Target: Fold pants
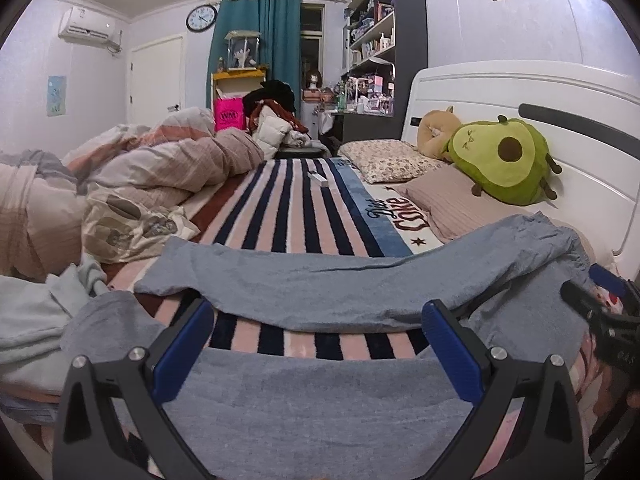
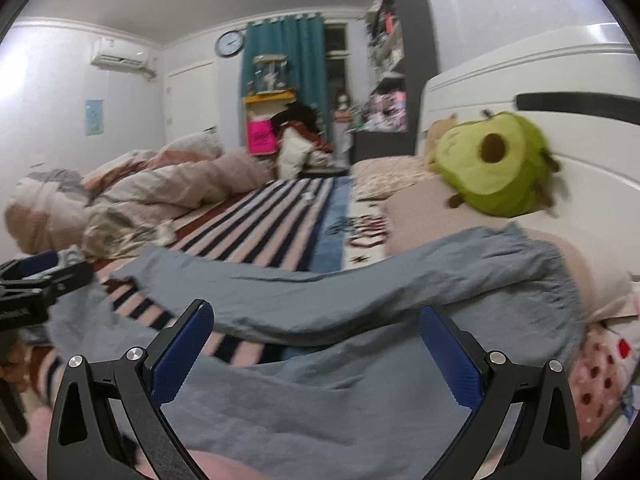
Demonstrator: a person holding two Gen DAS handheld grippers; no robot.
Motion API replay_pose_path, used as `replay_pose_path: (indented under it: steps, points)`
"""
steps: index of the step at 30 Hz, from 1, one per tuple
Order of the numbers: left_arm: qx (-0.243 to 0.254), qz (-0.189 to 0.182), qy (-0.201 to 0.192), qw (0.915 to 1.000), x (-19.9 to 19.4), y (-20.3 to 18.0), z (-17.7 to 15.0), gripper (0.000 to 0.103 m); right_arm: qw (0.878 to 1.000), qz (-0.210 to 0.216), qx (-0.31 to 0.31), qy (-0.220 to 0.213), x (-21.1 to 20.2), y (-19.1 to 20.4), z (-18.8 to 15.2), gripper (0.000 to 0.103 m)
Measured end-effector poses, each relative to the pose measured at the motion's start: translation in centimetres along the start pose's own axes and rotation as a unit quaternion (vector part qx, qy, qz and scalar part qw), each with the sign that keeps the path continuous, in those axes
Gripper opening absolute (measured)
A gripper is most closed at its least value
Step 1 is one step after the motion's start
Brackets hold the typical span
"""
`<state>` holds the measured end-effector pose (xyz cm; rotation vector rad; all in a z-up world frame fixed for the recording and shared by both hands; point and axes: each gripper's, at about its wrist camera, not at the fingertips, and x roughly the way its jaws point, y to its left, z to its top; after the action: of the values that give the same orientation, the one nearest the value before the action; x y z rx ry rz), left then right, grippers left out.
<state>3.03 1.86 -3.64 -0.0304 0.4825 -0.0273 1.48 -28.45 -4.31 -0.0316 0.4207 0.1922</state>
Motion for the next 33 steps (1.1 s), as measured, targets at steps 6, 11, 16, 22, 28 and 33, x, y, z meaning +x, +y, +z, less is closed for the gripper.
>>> replay_pose_path:
  steps: [6, 11, 16, 22, 28, 33]
  points:
    - [-0.061, 0.044, 0.06, 0.9954, 2.8, 5.8, -2.9, 0.102, 0.998, -0.049, 0.02, 0.029, 0.5, -5.9, -1.1, 0.103]
    - [-0.116, 0.061, 0.095, 0.9868, 3.6, 9.8, -6.1, 0.102, 0.989, -0.104, 0.051, 0.089, 1.4, -11.4, -3.8, 0.102]
    - [-0.135, 0.065, 0.132, 0.9798, 5.0, 10.6, -8.8, 0.102, 0.977, -0.084, 0.127, 0.148, 1.9, -15.5, -7.1, 0.099]
    - [-0.142, 0.06, 0.144, 0.9775, 5.2, 10.4, -9.9, 0.102, 0.962, -0.006, 0.199, 0.187, 3.9, -16.4, -10.0, 0.085]
    - [-0.155, 0.079, 0.141, 0.9747, 3.6, 11.7, -10.2, 0.102, 0.967, -0.011, 0.181, 0.181, 4.3, -15.0, -9.4, 0.033]
    - [-0.182, 0.054, 0.157, 0.9691, 4.0, 12.3, -11.2, 0.092, 0.976, -0.018, 0.158, 0.15, 4.2, -13.6, -8.4, 0.008]
